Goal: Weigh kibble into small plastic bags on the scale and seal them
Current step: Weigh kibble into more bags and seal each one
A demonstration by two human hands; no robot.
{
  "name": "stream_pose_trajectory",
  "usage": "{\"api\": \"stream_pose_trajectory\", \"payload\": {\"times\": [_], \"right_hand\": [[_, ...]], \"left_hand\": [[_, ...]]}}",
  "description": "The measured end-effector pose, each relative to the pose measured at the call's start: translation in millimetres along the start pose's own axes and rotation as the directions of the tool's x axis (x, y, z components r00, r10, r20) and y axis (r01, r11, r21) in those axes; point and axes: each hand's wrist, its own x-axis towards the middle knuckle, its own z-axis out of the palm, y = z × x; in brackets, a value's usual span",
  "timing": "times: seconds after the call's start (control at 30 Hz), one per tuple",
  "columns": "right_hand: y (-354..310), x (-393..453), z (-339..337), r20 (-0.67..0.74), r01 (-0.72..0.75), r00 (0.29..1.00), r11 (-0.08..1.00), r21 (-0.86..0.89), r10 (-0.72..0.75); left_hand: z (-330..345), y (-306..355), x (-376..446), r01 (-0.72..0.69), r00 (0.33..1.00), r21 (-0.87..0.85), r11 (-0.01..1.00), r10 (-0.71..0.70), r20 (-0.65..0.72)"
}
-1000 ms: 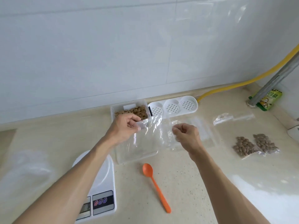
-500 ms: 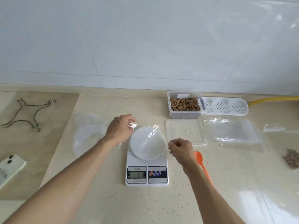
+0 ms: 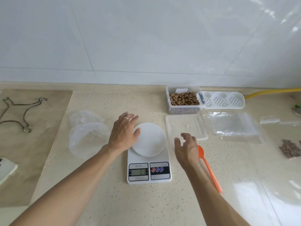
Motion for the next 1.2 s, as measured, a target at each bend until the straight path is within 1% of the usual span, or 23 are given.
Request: {"api": "stream_pose_trajectory", "payload": {"times": [0.07, 0.1, 0.2, 0.27, 0.4, 0.57, 0.8, 0.93, 1.2], "right_hand": [[1, -14, 2, -0.062, 0.150, 0.986, 0.985, -0.090, -0.156], [2, -22, 4, -0.072, 0.217, 0.971, 0.964, -0.155, -0.230], [5, -45, 8, -0.010, 0.353, 0.927, 0.883, -0.310, -0.374], [7, -60, 11, 0.053, 0.397, 0.913, 0.849, -0.349, -0.405], [21, -86, 19, 0.136, 0.438, 0.897, 0.798, -0.413, -0.422], [46, -109, 24, 0.182, 0.412, 0.910, 0.773, -0.482, -0.371], [53, -120, 29, 0.258, 0.396, 0.917, 0.776, -0.490, -0.305], [51, -121, 33, 0.230, 0.370, 0.928, 0.786, -0.495, -0.292], [55, -119, 40, 0.150, 0.353, 0.935, 0.794, -0.494, -0.322]], "left_hand": [[5, 4, -20, -0.053, 0.999, 0.026, 0.998, 0.053, -0.006], [8, 6, -31, -0.076, 0.997, 0.043, 0.996, 0.077, -0.012], [17, 12, -66, -0.107, 0.992, 0.062, 0.992, 0.111, -0.054], [22, 12, -91, -0.110, 0.991, 0.062, 0.992, 0.114, -0.073], [36, 5, -133, -0.062, 0.997, 0.063, 0.996, 0.064, -0.033], [49, -4, -147, -0.030, 0.997, 0.107, 0.994, 0.023, 0.074], [54, -8, -145, -0.003, 0.997, 0.068, 0.998, -0.002, 0.081], [55, -8, -145, -0.007, 0.997, 0.067, 0.998, 0.001, 0.083], [57, -8, -145, -0.001, 0.996, 0.076, 0.997, -0.005, 0.087]]}}
